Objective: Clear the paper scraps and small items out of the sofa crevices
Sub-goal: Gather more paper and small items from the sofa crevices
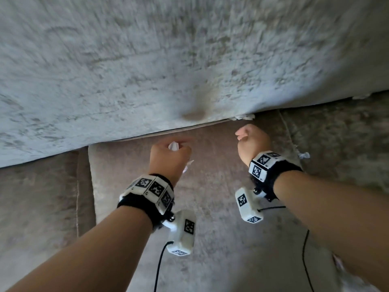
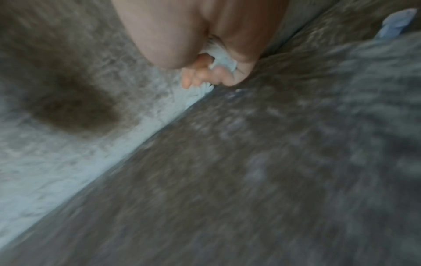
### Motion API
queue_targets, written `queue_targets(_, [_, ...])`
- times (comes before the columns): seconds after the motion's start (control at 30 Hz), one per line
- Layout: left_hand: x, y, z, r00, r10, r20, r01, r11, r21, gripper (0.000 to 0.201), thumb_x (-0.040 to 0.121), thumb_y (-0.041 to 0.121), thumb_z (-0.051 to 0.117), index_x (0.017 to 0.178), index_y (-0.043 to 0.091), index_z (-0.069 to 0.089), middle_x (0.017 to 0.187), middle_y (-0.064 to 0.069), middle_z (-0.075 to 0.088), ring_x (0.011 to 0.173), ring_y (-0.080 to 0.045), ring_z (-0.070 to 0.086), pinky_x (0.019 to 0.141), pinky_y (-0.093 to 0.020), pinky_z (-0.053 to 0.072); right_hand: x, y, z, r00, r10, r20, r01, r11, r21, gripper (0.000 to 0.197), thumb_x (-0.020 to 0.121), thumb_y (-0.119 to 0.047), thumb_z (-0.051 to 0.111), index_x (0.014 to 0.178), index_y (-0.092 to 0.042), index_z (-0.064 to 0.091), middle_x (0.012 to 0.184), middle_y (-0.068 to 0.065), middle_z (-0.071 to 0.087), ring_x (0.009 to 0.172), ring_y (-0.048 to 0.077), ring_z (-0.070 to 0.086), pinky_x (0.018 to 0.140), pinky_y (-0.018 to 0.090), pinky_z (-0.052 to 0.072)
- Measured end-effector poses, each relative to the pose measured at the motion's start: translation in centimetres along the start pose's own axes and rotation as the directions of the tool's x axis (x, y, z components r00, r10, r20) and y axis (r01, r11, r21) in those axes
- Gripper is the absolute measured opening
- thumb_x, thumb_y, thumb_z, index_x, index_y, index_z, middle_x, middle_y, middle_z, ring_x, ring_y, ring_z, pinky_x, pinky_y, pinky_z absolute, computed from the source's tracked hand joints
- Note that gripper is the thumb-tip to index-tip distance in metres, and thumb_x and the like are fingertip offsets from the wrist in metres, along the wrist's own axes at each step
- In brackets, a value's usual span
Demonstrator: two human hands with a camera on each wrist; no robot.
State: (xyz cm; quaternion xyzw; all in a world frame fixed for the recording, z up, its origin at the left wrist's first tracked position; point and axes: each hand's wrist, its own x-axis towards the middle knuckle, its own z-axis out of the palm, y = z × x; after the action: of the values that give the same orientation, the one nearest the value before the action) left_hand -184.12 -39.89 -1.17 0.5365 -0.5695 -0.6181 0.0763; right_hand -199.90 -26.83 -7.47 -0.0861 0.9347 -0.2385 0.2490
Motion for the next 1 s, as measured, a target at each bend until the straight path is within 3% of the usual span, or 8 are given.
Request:
queue_targets(0.13, [-1.0,0.0,2.6,0.996,0.048,0.071,-0.049,0.999,0.013,0.035,0.076,-0.002,0.056,0.096,0.019,0.076,0.061,-0.003,0.059,0.053,-0.015,0.056,0.051,-0.022,0.047,1.9,1.9,-2.0,0.995,0.046,-0.086,-0.047,0.999,-0.009,0.032,0.091,-0.005,0.041,0.109,-0.017,0.064,0.109,0.008,0.066,0.099,0.031,0.062,0.079,0.029,0.046])
queue_targets(0.23, [-1.1,-0.6,4.5,0.998,0.042,0.043,-0.044,0.999,0.030,0.037,0.075,-0.002,0.057,0.099,0.019,0.075,0.061,0.000,0.062,0.052,-0.010,0.059,0.051,-0.020,0.048,3.7,2.1,-2.3,0.987,0.122,-0.105,-0.123,0.992,-0.008,0.031,0.097,-0.026,0.040,0.121,-0.014,0.055,0.114,0.011,0.065,0.102,0.033,0.063,0.079,0.033,0.046])
queue_targets(0.37, [-1.3,-1.8,6.7,0.999,-0.013,-0.031,0.014,1.000,0.018,0.035,0.074,-0.003,0.055,0.088,0.021,0.076,0.056,0.002,0.063,0.046,-0.006,0.057,0.048,-0.019,0.045,5.6,1.6,-1.2,0.990,0.131,-0.057,-0.133,0.991,-0.025,0.063,0.082,-0.059,0.057,0.122,-0.011,0.050,0.110,0.009,0.068,0.099,0.031,0.066,0.079,0.035,0.049])
queue_targets(0.47, [-1.3,-2.7,7.8,0.996,-0.047,-0.070,0.050,0.998,0.041,0.030,0.077,0.000,0.059,0.080,0.023,0.077,0.058,0.003,0.065,0.045,-0.003,0.057,0.045,-0.016,0.046,6.8,0.1,-0.4,0.995,0.090,0.049,-0.086,0.993,-0.079,0.083,0.067,-0.068,0.067,0.127,-0.012,0.051,0.117,0.003,0.066,0.109,0.028,0.063,0.089,0.039,0.052])
queue_targets(0.6, [-0.7,-3.4,8.8,0.992,-0.104,-0.070,0.110,0.991,0.077,0.029,0.074,0.003,0.059,0.083,0.022,0.078,0.066,-0.005,0.072,0.053,-0.012,0.062,0.050,-0.024,0.050,7.2,-1.4,1.7,0.983,0.183,0.003,-0.182,0.980,-0.074,0.117,0.065,-0.071,0.070,0.144,-0.001,0.021,0.128,0.012,0.059,0.114,0.035,0.059,0.093,0.045,0.048])
queue_targets(0.8, [-0.5,-3.1,9.0,0.992,-0.103,-0.070,0.112,0.985,0.133,0.021,0.078,0.004,0.062,0.080,0.019,0.076,0.068,-0.004,0.072,0.048,-0.003,0.060,0.045,-0.015,0.048,8.2,-1.0,1.7,0.983,0.170,-0.067,-0.177,0.976,-0.127,0.081,0.091,-0.045,0.056,0.147,0.001,0.019,0.133,0.014,0.056,0.119,0.036,0.057,0.093,0.043,0.046])
queue_targets(0.87, [-0.7,-3.0,9.0,0.993,-0.088,-0.075,0.098,0.984,0.147,0.020,0.078,0.004,0.061,0.076,0.017,0.076,0.063,0.000,0.069,0.045,0.000,0.057,0.044,-0.013,0.046,8.7,-0.6,1.1,0.991,0.124,-0.040,-0.129,0.975,-0.179,0.066,0.095,-0.040,0.044,0.145,0.001,0.030,0.133,0.015,0.056,0.120,0.035,0.056,0.094,0.044,0.046])
queue_targets(1.0, [-1.0,-2.7,9.4,0.992,-0.076,-0.099,0.092,0.983,0.159,0.021,0.078,0.005,0.061,0.071,0.017,0.076,0.048,0.011,0.061,0.041,0.002,0.051,0.041,-0.010,0.040,8.3,0.5,-1.4,0.997,-0.014,0.081,0.028,0.984,-0.178,0.034,0.093,-0.030,0.043,0.106,-0.007,0.063,0.112,0.014,0.066,0.104,0.036,0.063,0.081,0.036,0.048])
